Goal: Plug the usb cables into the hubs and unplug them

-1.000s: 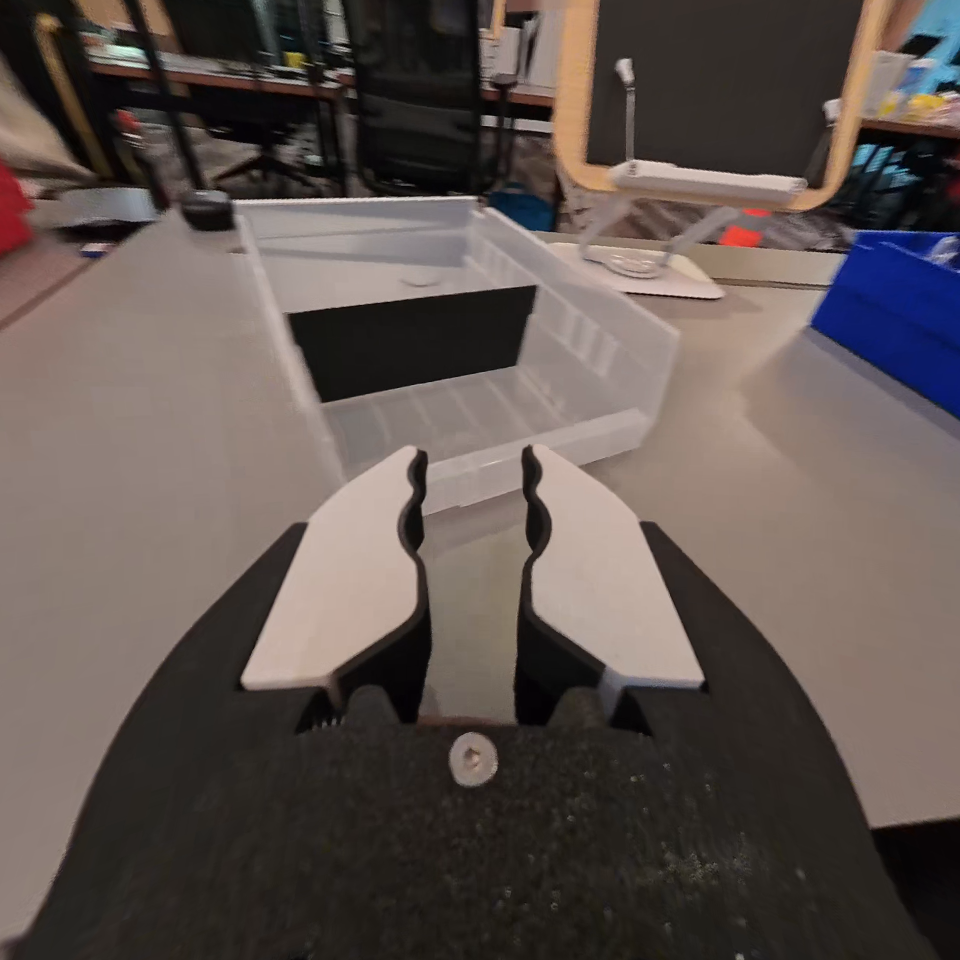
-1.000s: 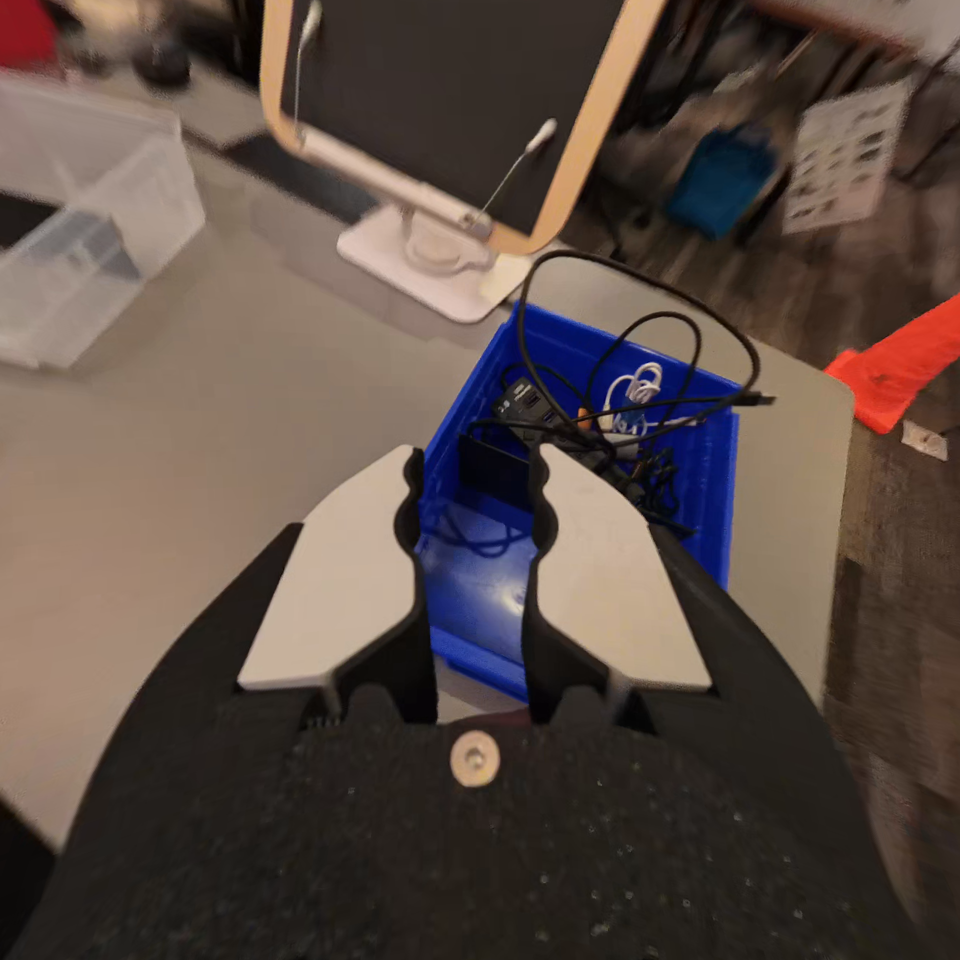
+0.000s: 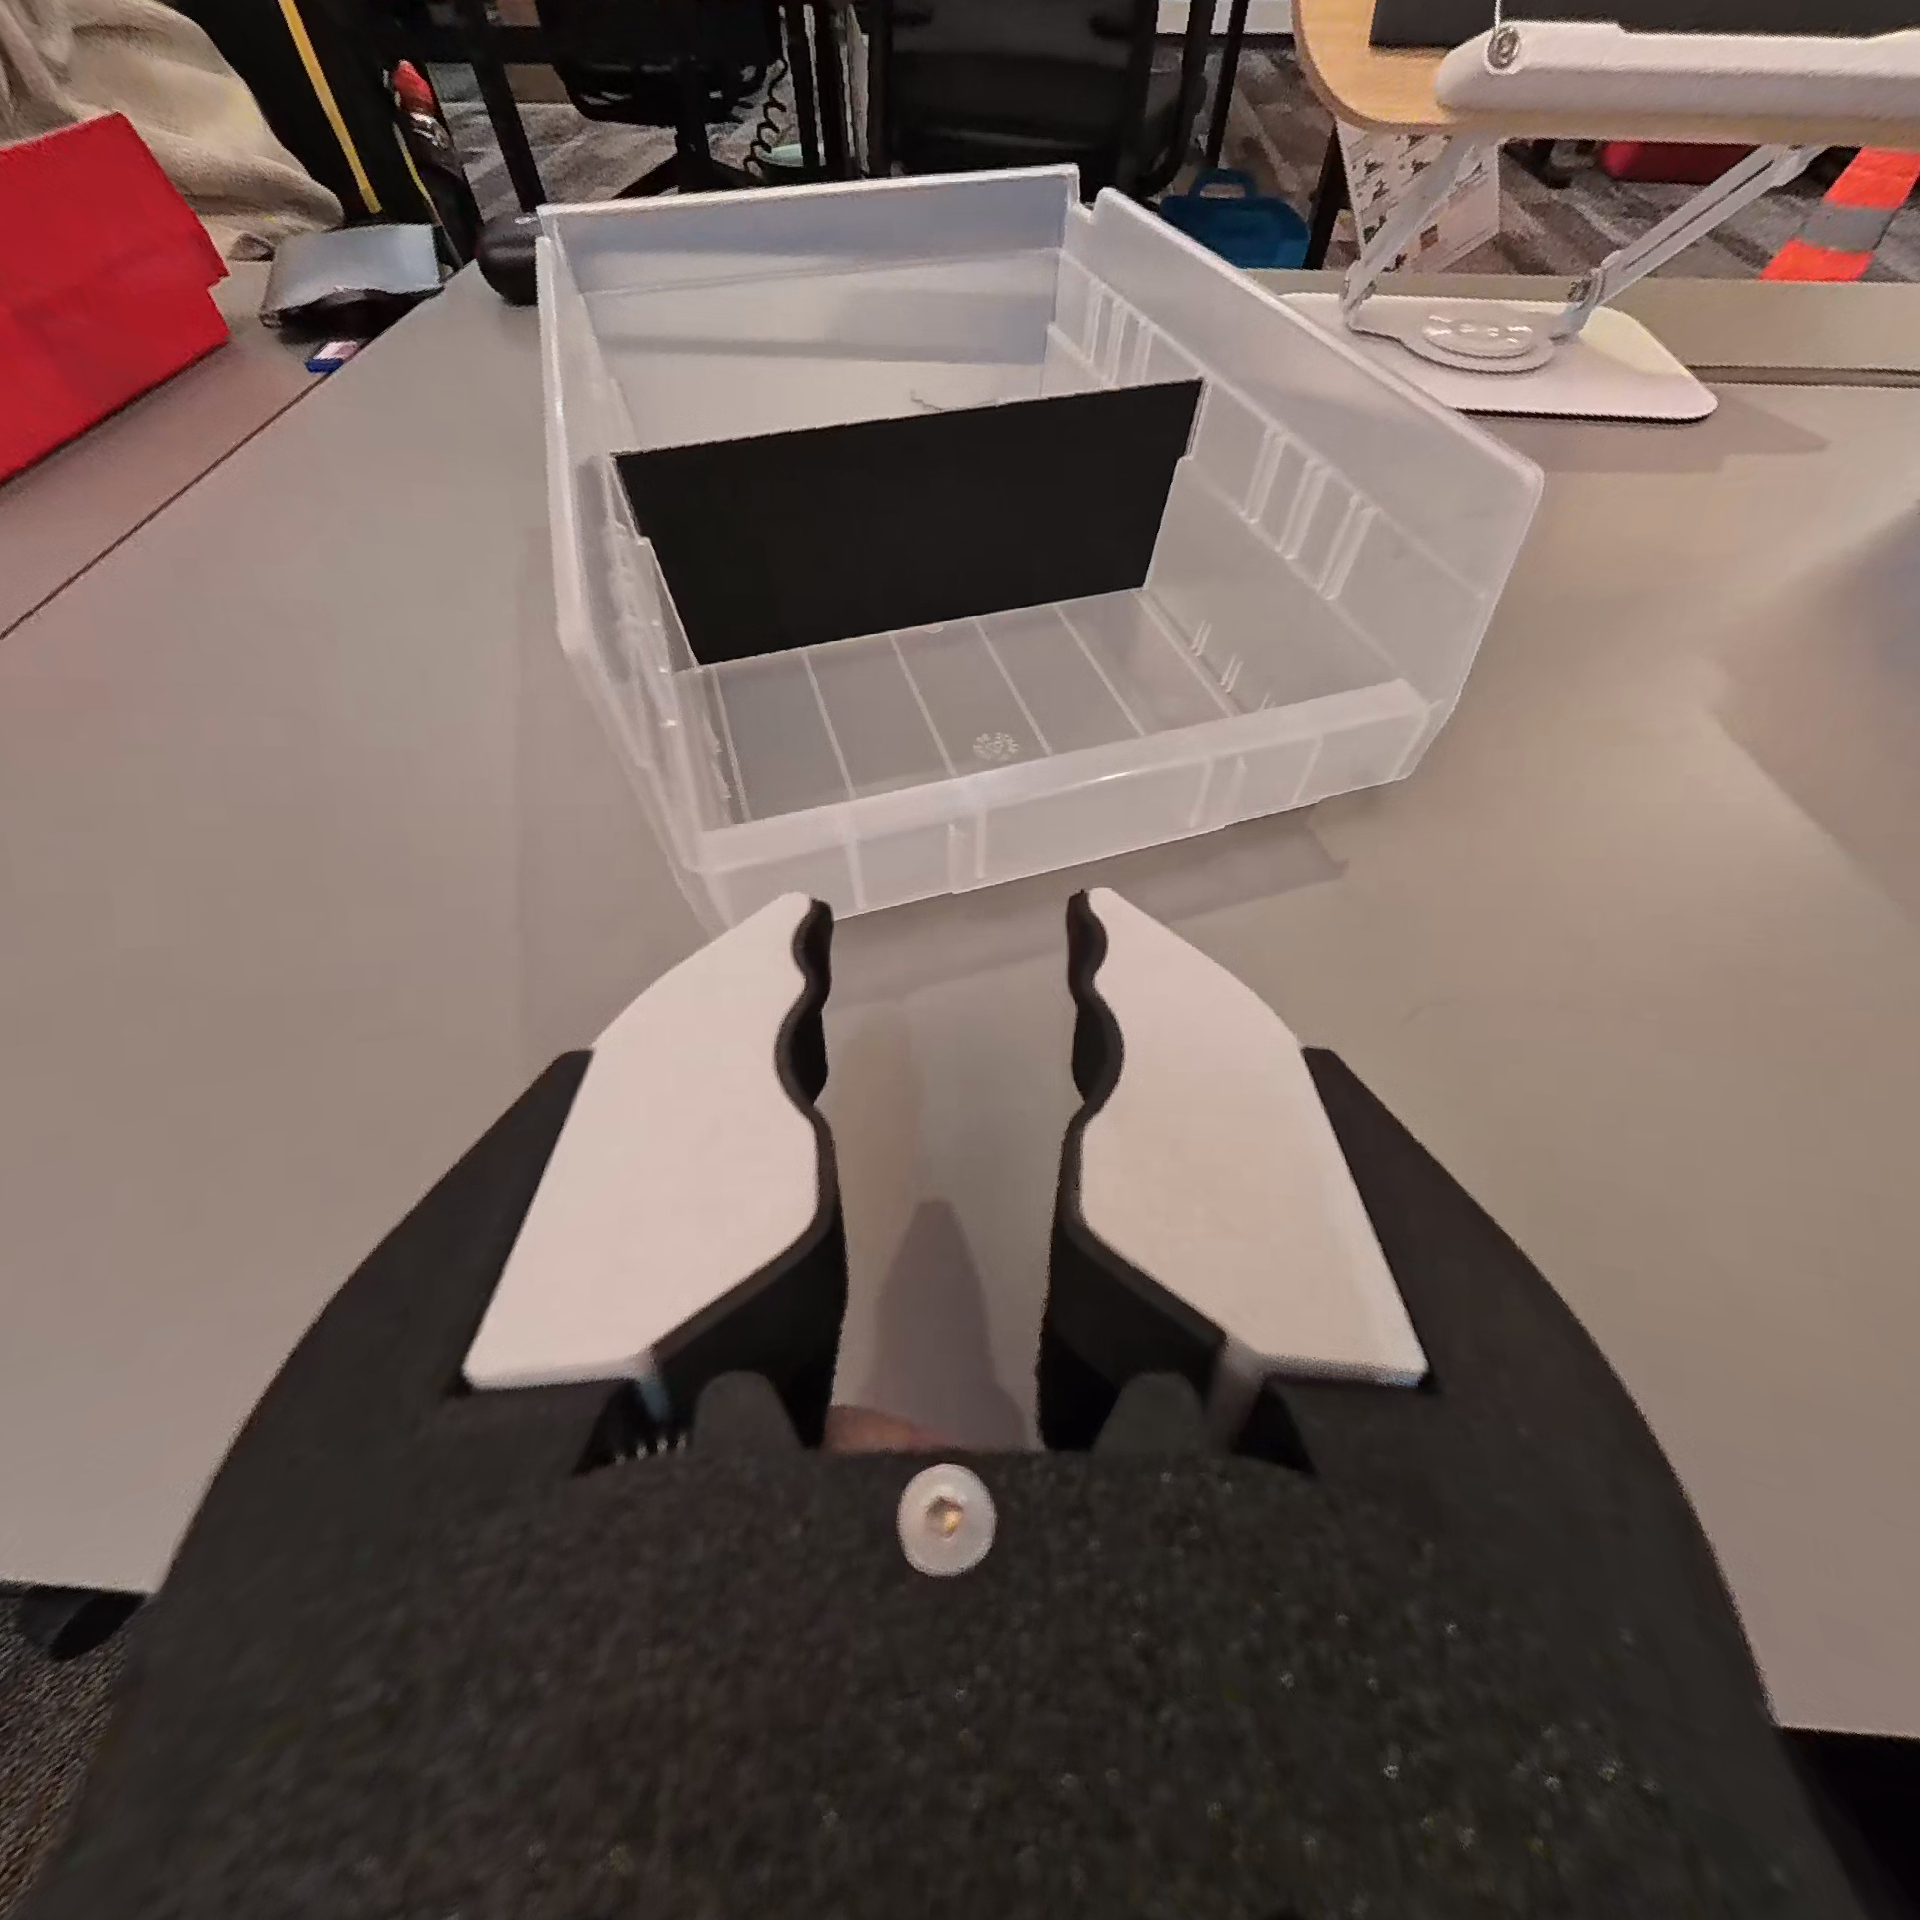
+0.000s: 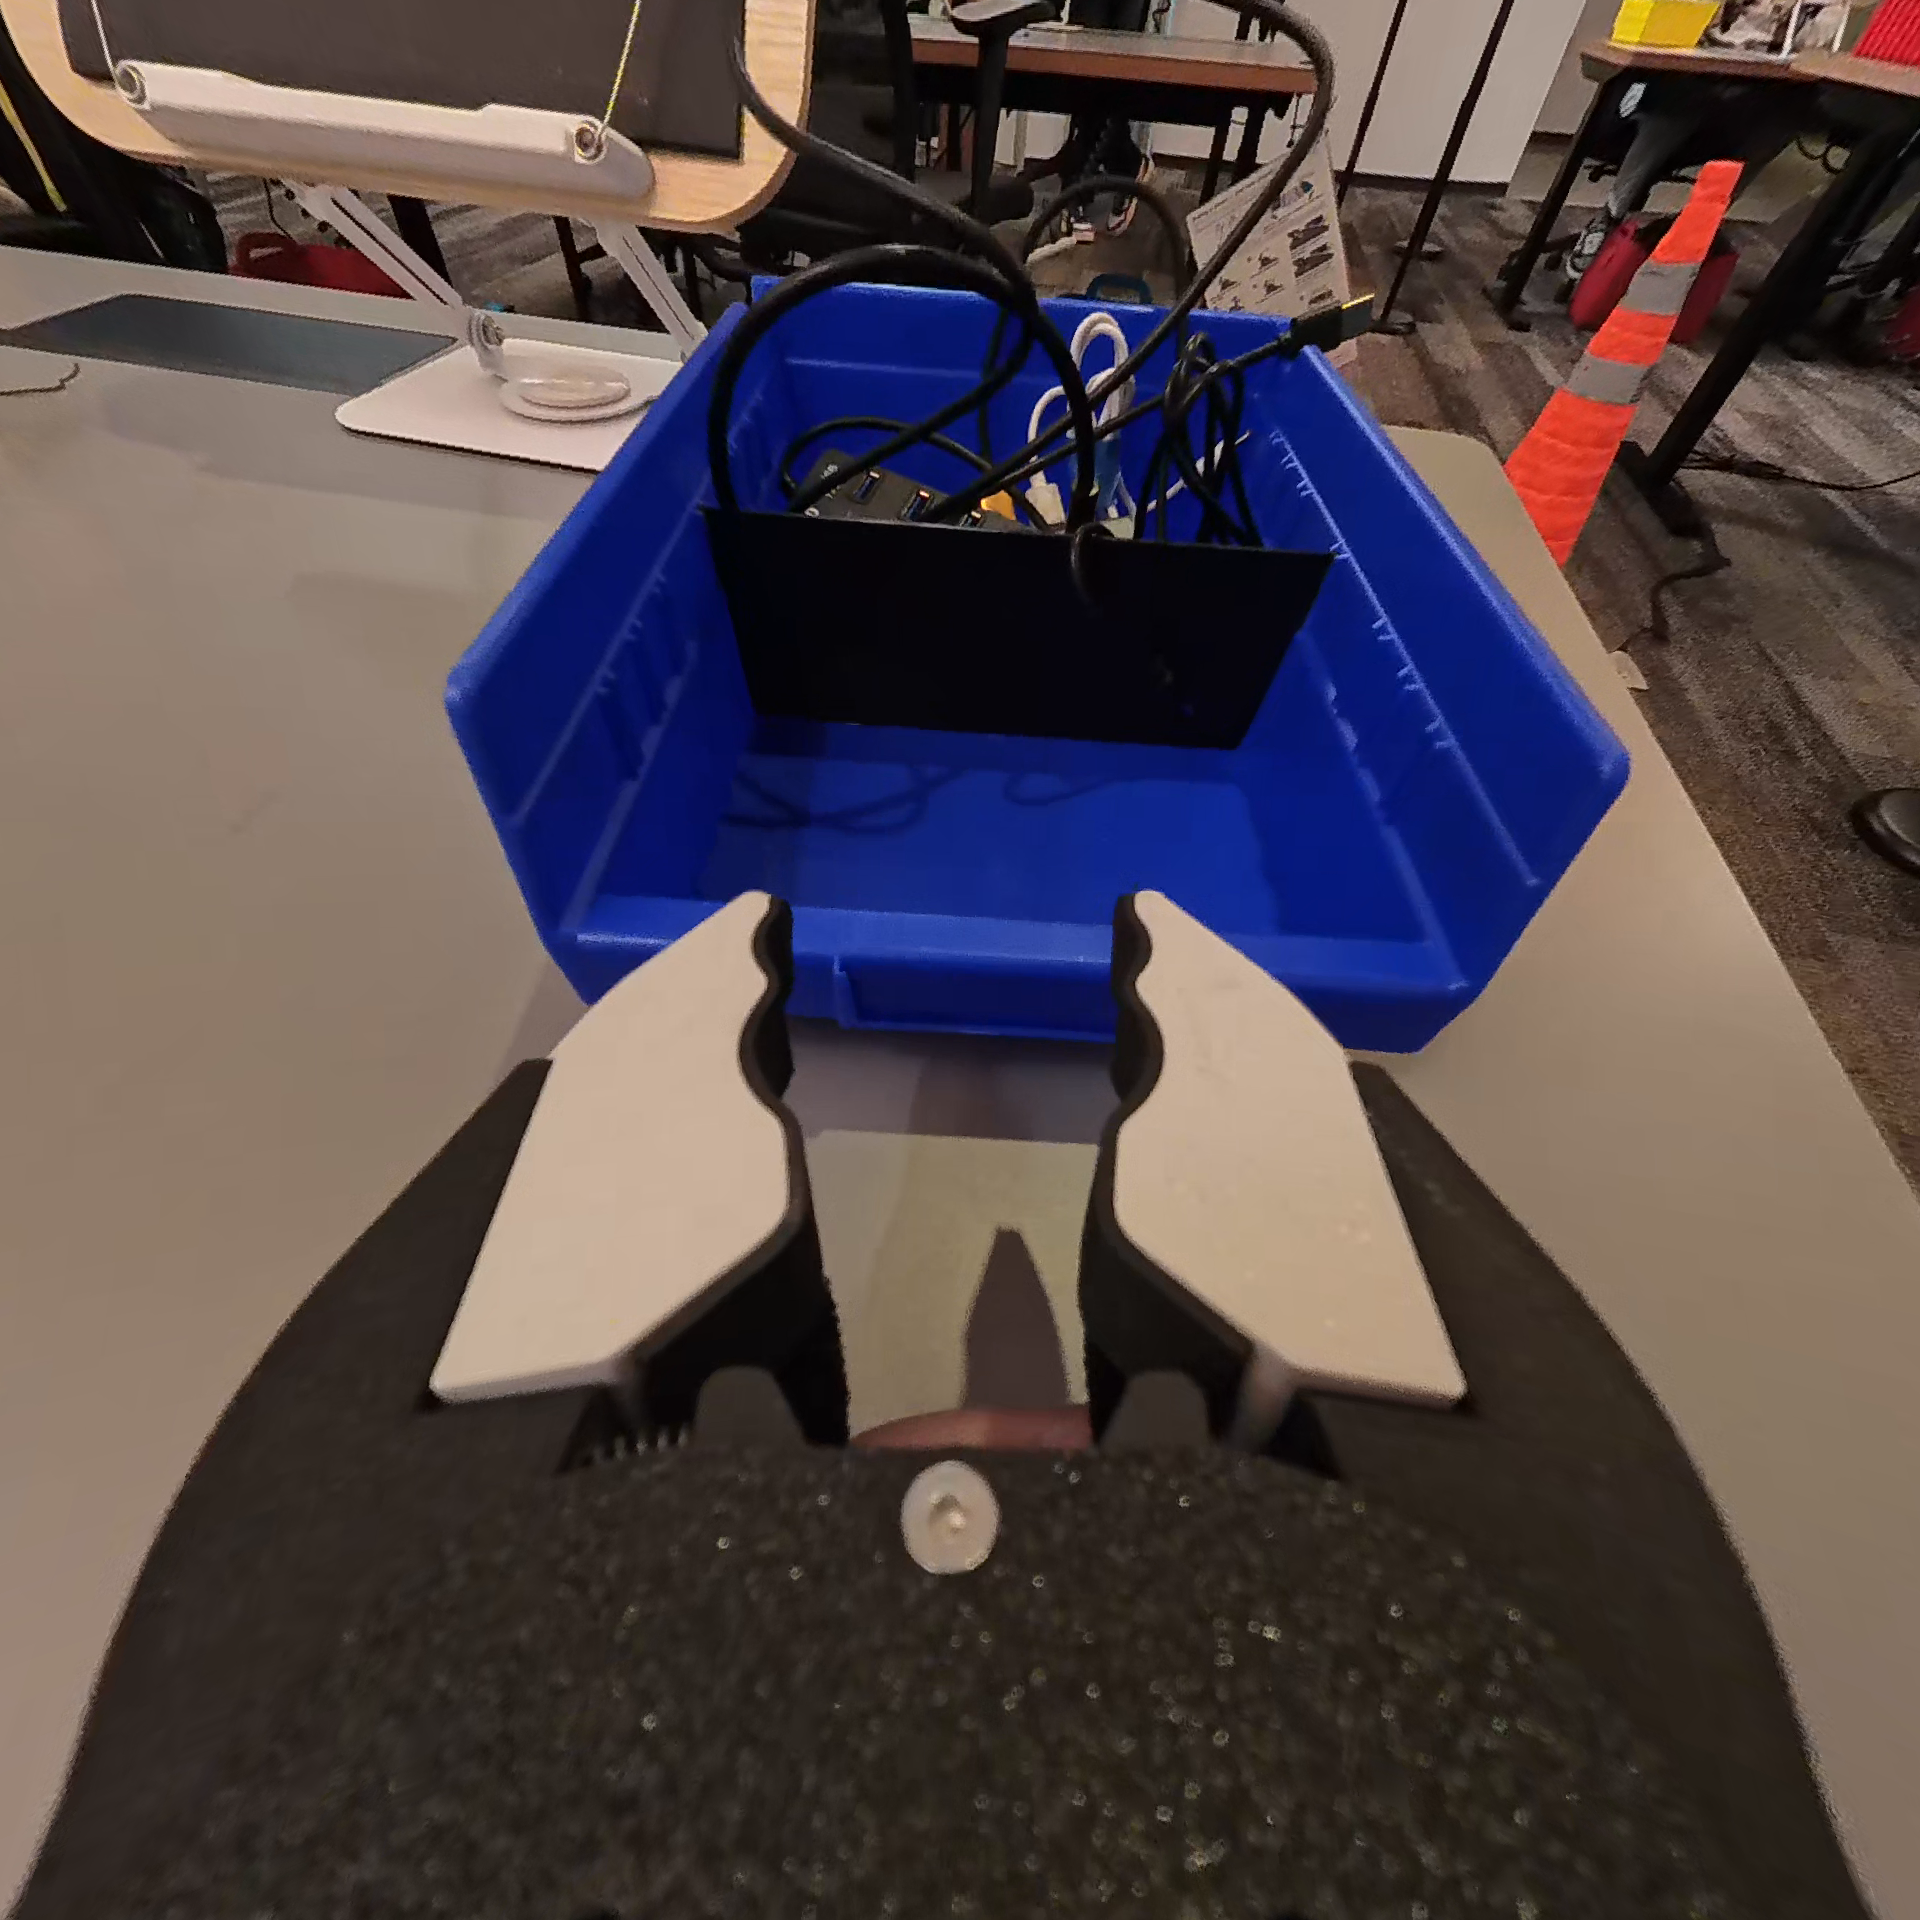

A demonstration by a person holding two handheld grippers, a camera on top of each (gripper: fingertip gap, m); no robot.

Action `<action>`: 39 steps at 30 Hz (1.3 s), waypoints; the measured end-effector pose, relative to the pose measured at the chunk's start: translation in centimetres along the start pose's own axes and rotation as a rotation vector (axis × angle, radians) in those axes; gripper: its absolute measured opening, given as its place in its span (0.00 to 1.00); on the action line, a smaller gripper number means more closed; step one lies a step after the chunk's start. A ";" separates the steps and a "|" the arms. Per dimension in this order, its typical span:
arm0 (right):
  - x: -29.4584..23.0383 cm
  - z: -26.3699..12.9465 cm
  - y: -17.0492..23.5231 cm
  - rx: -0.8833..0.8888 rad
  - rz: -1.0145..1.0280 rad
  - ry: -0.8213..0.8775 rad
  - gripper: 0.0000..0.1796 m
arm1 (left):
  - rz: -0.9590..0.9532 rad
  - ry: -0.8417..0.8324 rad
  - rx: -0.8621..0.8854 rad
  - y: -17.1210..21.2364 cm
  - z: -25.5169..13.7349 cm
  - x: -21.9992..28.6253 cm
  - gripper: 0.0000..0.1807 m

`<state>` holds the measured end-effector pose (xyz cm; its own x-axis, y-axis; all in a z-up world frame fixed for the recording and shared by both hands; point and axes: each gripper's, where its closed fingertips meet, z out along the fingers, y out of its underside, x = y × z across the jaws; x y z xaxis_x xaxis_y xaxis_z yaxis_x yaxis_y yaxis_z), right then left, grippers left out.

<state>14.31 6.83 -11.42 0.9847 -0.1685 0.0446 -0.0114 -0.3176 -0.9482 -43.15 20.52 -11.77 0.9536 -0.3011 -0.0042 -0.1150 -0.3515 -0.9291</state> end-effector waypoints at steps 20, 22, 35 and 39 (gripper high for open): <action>-14.3 4.2 -2.0 -0.033 0.003 -0.279 0.52 | 0.197 0.427 0.040 -0.2 0.4 13.2 0.33; -16.2 2.3 -1.7 -0.050 0.019 -0.385 0.51 | 0.211 0.513 0.044 -0.4 0.4 16.5 0.33; -6.7 -9.2 -1.8 0.142 0.121 0.124 0.40 | 0.307 0.872 0.033 0.5 -1.8 36.3 0.44; -5.2 -7.0 2.9 -0.044 0.160 0.206 0.36 | 0.277 0.859 -0.041 0.7 -0.3 36.8 0.32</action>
<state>7.94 0.29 -12.24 0.9135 -0.4052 -0.0370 -0.1758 -0.3112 -0.9340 -8.21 8.99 -12.45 0.3558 -0.9322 0.0670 -0.3351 -0.1942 -0.9220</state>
